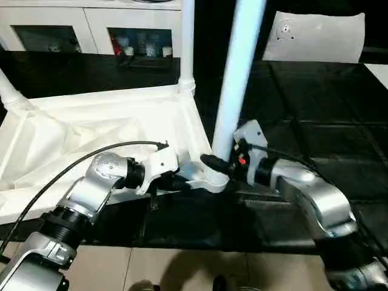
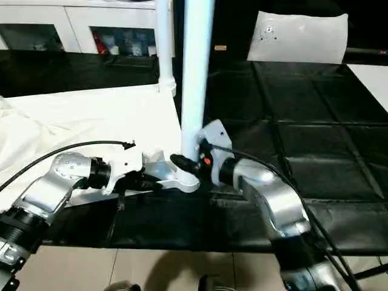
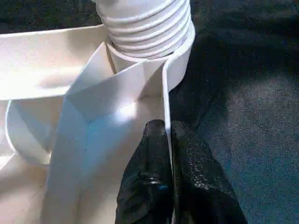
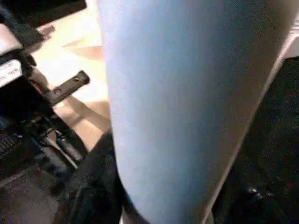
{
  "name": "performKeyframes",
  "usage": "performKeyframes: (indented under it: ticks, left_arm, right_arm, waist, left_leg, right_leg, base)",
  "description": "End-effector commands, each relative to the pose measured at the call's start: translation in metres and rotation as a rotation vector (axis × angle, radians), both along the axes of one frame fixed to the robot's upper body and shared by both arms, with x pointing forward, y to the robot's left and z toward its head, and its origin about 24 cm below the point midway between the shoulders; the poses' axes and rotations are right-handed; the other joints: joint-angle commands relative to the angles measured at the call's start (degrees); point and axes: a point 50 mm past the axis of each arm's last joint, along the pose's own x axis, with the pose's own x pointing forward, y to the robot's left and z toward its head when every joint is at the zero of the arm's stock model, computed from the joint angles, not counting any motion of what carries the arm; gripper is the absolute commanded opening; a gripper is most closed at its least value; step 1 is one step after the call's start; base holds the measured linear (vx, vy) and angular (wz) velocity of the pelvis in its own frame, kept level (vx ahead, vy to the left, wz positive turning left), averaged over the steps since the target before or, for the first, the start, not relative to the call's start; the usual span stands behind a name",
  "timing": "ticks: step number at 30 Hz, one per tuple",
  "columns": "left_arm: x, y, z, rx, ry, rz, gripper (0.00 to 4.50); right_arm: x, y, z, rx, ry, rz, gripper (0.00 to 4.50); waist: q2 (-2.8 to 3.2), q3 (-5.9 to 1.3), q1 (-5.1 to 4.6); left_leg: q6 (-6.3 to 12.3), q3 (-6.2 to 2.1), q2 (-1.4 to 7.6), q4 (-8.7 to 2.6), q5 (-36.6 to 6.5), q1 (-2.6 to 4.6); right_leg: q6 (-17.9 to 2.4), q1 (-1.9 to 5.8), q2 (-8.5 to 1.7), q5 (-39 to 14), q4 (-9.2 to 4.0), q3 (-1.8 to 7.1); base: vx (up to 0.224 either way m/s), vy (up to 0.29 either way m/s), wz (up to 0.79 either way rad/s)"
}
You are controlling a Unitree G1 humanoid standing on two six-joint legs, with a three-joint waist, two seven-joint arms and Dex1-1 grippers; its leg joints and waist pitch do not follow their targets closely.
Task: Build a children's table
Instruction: Insert table leg to table base
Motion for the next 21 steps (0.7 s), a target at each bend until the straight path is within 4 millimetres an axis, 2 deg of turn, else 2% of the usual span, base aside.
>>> performKeyframes:
  ticks: [1,4,5,10,11,13,15,16,17,19,20,21]
  left_arm:
    - [-0.002,-0.003,0.003,-0.002,-0.014,-0.035,0.0]
    - [-0.001,-0.001,0.004,0.005,-0.018,-0.028,0.0]
    - [-0.001,0.0,0.004,0.007,-0.02,-0.023,0.0]
    - [0.001,0.003,0.004,0.006,-0.03,0.002,0.0]
    - [0.002,0.004,0.005,0.001,-0.033,0.013,0.0]
    - [0.002,0.004,0.005,-0.003,-0.036,0.02,0.0]
    - [0.003,0.005,0.006,-0.015,-0.035,0.029,0.0]
    - [0.003,0.005,0.006,-0.02,-0.035,0.03,0.0]
    - [0.002,0.005,0.007,-0.028,-0.032,0.033,0.0]
    - [0.002,0.004,0.008,-0.048,-0.03,0.041,0.0]
    - [0.003,0.004,0.008,-0.057,-0.028,0.048,0.0]
    - [0.003,0.004,0.008,-0.06,-0.028,0.05,0.0]
  right_arm:
    - [-0.005,-0.003,-0.027,-0.073,0.107,-0.002,1.91]
    - [-0.005,-0.004,-0.028,-0.054,0.129,0.001,1.91]
    - [-0.005,-0.005,-0.029,-0.05,0.134,-0.003,1.91]
    - [-0.009,-0.01,-0.034,0.016,0.156,-0.023,1.91]
    - [-0.011,-0.013,-0.036,0.051,0.156,-0.039,1.91]
    - [-0.012,-0.014,-0.038,0.075,0.155,-0.051,1.91]
    - [-0.015,-0.018,-0.043,0.119,0.155,-0.087,1.91]
    - [-0.016,-0.018,-0.044,0.132,0.156,-0.098,1.91]
    - [-0.017,-0.019,-0.047,0.155,0.162,-0.115,1.91]
    - [-0.019,-0.019,-0.051,0.21,0.172,-0.148,1.91]
    - [-0.021,-0.02,-0.054,0.244,0.174,-0.172,1.91]
    - [-0.021,-0.02,-0.055,0.256,0.174,-0.18,1.91]
  waist:
    - [0.2,-3.15,0.01]
    - [0.18,-3.16,0.02]
    - [0.37,-3.07,0.05]
    - [0.26,-3.16,0.06]
    - [0.71,-3.17,0.18]
    - [0.56,-3.26,0.17]
    - [1.13,-3.43,0.27]
    - [0.98,-3.41,0.21]
    - [1.43,-3.34,0.21]
    - [1.55,-3.33,0.29]
    - [1.85,-3.26,0.36]
    - [1.82,-3.23,0.28]
  left_leg:
    - [1.35,0.02,1.48,-4.21,-9.51,-0.41]
    - [1.42,0.0,1.5,-4.26,-9.33,-0.45]
    - [1.36,-0.02,1.48,-4.28,-9.55,-0.42]
    - [1.44,-0.01,1.52,-4.3,-9.85,-0.41]
    - [1.35,-0.05,1.6,-4.34,-10.16,-0.33]
    - [1.42,0.0,1.63,-4.37,-9.97,-0.35]
    - [1.47,-0.07,1.7,-4.42,-9.41,-0.33]
    - [1.55,-0.06,1.67,-4.43,-9.3,-0.43]
    - [1.47,-0.05,1.68,-4.49,-10.0,-0.37]
    - [1.42,-0.11,1.54,-4.48,-10.64,-0.39]
    - [1.4,-0.15,1.54,-4.53,-11.01,-0.36]
    - [1.41,-0.1,1.59,-4.55,-11.62,-0.35]
  right_leg:
    - [-8.33,3.54,-4.15,-21.01,-5.03,3.12]
    - [-8.37,3.6,-4.11,-20.52,-5.01,3.12]
    - [-8.44,3.52,-4.14,-20.7,-5.03,3.12]
    - [-8.47,3.55,-4.17,-20.98,-5.1,3.12]
    - [-8.65,3.49,-4.25,-20.62,-5.14,3.11]
    - [-8.84,3.55,-4.23,-19.73,-5.15,3.1]
    - [-9.95,3.67,-4.2,-16.37,-4.98,3.03]
    - [-10.26,3.72,-4.16,-15.68,-4.9,3.02]
    - [-10.76,3.67,-4.14,-15.46,-4.99,2.95]
    - [-10.87,3.79,-4.22,-16.54,-5.01,2.91]
    - [-10.71,3.77,-4.27,-17.52,-5.13,2.91]
    - [-10.62,3.63,-4.31,-18.36,-5.33,2.93]
  base:
    - [0.0,0.0,0.0]
    - [0.0,0.0,0.0]
    - [0.0,0.0,0.0]
    - [0.0,0.0,0.0]
    - [0.0,0.0,0.0]
    - [0.0,0.0,0.0]
    - [0.0,0.0,0.0]
    - [0.0,0.0,0.0]
    - [0.0,0.0,0.0]
    - [0.0,0.0,0.0]
    - [0.0,0.0,0.0]
    - [0.0,0.0,0.0]
